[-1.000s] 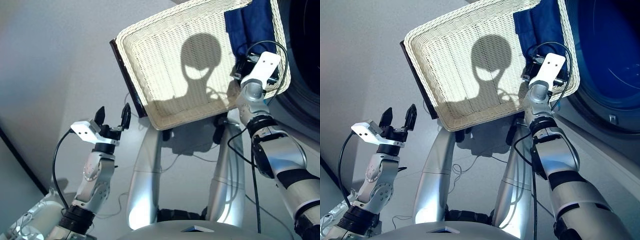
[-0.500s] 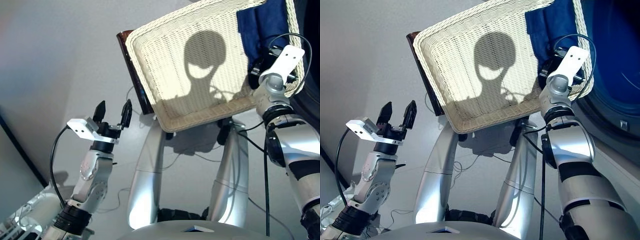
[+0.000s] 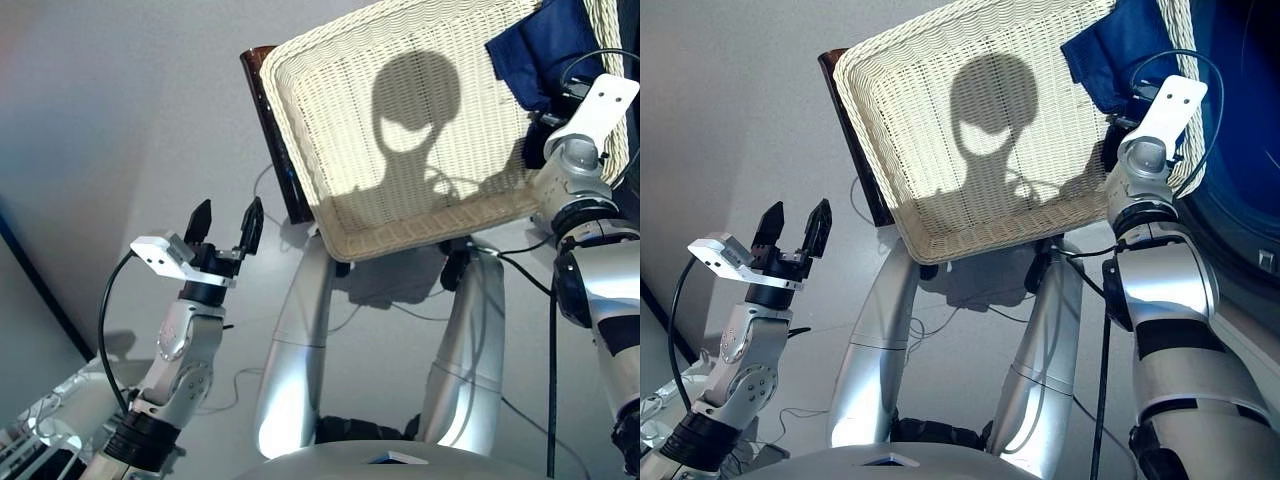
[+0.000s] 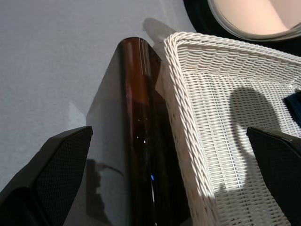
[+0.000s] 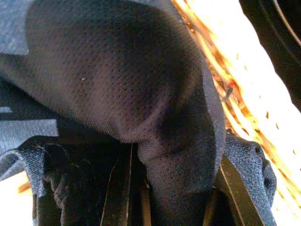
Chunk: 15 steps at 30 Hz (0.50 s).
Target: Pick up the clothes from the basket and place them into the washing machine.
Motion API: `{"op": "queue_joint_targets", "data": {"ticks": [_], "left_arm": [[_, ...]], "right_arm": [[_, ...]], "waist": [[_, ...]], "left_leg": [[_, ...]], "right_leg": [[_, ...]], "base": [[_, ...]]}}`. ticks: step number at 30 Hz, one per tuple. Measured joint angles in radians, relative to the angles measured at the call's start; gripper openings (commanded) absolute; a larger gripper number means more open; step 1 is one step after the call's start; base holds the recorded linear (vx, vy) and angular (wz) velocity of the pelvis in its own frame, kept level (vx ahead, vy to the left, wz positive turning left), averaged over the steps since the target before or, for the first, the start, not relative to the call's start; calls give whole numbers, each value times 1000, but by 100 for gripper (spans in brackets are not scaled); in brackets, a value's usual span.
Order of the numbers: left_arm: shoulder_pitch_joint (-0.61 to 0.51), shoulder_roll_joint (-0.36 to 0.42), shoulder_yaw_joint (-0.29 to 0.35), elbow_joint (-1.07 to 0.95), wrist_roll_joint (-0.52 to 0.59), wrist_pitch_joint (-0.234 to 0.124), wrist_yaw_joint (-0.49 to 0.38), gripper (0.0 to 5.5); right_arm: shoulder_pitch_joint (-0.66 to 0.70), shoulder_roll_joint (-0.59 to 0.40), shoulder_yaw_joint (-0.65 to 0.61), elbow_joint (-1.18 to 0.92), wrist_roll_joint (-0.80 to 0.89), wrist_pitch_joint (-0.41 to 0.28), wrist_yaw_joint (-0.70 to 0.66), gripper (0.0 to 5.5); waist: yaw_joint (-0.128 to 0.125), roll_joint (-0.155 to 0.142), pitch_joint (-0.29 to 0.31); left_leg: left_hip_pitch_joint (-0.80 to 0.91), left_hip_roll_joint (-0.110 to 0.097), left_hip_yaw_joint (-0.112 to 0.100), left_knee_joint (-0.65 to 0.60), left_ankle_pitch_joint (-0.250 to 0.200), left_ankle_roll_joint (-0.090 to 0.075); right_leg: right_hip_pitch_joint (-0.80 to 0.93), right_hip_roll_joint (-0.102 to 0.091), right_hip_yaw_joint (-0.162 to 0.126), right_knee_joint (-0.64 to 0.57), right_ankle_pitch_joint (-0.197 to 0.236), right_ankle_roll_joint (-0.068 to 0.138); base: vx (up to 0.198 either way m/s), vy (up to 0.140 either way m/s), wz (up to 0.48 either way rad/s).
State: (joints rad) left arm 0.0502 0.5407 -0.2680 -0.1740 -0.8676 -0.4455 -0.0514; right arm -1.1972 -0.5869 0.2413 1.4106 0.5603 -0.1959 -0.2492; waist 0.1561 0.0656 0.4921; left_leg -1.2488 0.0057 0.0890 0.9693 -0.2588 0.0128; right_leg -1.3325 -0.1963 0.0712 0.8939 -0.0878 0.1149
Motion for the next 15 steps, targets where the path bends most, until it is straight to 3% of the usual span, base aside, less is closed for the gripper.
{"op": "queue_joint_targets", "data": {"ticks": [10, 15], "left_arm": [[0, -4, 10, 0, -14, 16, 0, 550], [-2, -19, 41, 1, -14, 14, 3, 550]], "right_arm": [[5, 0, 39, -24, -7, -1, 12, 0], [131, -1, 15, -281, 22, -22, -11, 0]], "waist": [[-22, -1, 0], [-59, -7, 4]], "left_leg": [[-2, -4, 0, -2, 0, 0], [-5, 3, 6, -2, 1, 3]], "right_leg": [[0, 0, -1, -5, 1, -1], [-3, 7, -1, -12, 3, -3]], "base": [[0, 0, 0], [0, 0, 0]]}}
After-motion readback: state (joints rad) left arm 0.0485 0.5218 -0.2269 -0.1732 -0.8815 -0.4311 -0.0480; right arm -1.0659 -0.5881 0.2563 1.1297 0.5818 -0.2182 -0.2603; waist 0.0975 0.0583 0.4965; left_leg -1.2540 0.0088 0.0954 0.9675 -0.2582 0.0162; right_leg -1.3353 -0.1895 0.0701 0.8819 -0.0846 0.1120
